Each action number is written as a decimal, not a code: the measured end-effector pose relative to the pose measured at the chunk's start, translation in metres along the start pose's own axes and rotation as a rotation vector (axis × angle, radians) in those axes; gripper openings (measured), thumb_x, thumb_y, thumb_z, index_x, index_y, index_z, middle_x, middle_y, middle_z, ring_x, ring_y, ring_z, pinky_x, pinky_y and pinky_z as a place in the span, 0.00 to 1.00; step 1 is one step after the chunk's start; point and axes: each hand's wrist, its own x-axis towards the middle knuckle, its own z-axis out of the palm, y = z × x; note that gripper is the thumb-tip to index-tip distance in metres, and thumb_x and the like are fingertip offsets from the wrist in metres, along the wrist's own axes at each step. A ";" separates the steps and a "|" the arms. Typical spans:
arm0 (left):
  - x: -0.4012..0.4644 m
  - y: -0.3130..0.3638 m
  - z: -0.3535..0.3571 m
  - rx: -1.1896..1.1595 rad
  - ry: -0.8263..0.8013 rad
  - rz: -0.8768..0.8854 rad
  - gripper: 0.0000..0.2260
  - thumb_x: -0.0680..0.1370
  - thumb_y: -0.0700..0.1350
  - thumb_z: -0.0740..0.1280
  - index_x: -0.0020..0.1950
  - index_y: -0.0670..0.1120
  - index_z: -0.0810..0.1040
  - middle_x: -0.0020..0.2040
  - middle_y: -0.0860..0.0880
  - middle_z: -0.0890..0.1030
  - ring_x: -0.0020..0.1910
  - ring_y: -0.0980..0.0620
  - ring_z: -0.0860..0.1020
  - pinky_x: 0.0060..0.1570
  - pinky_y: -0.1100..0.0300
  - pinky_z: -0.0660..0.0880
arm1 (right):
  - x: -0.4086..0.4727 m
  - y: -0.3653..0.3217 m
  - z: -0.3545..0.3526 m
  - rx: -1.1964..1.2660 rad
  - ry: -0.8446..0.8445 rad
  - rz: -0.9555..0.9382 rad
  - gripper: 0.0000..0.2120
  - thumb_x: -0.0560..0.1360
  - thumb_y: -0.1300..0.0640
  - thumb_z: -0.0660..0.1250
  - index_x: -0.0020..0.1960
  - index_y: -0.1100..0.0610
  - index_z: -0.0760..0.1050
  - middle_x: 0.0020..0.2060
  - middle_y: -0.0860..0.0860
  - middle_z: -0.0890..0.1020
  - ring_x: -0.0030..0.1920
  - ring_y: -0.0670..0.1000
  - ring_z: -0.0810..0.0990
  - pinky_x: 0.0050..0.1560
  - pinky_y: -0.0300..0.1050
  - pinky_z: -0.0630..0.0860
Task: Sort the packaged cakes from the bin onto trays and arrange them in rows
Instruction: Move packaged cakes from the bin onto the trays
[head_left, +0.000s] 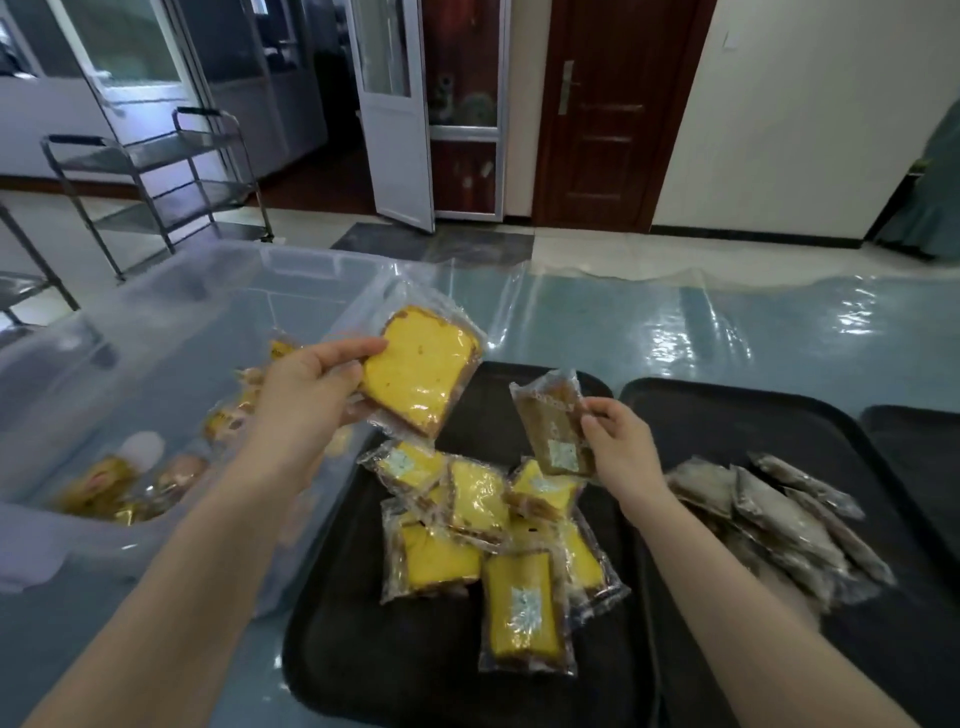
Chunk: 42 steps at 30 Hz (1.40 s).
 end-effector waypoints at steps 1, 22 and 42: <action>-0.004 -0.004 0.006 0.015 -0.009 -0.011 0.19 0.79 0.35 0.59 0.44 0.55 0.84 0.52 0.48 0.81 0.45 0.53 0.82 0.43 0.60 0.78 | 0.000 0.003 -0.005 0.011 -0.006 0.005 0.08 0.80 0.56 0.61 0.55 0.46 0.75 0.49 0.46 0.82 0.48 0.45 0.81 0.52 0.51 0.80; -0.034 -0.114 0.158 0.519 -0.278 -0.211 0.16 0.78 0.42 0.64 0.66 0.49 0.74 0.65 0.48 0.75 0.60 0.52 0.73 0.53 0.59 0.70 | -0.036 0.068 -0.188 -0.023 0.323 -0.131 0.10 0.80 0.57 0.61 0.57 0.44 0.73 0.47 0.38 0.79 0.49 0.36 0.78 0.45 0.32 0.75; -0.062 -0.085 0.177 0.488 -0.418 -0.022 0.17 0.77 0.41 0.65 0.65 0.53 0.72 0.60 0.56 0.77 0.58 0.58 0.74 0.49 0.64 0.72 | -0.055 0.107 -0.175 -0.531 -0.064 -0.076 0.15 0.75 0.55 0.66 0.61 0.45 0.77 0.57 0.42 0.80 0.60 0.46 0.77 0.57 0.37 0.69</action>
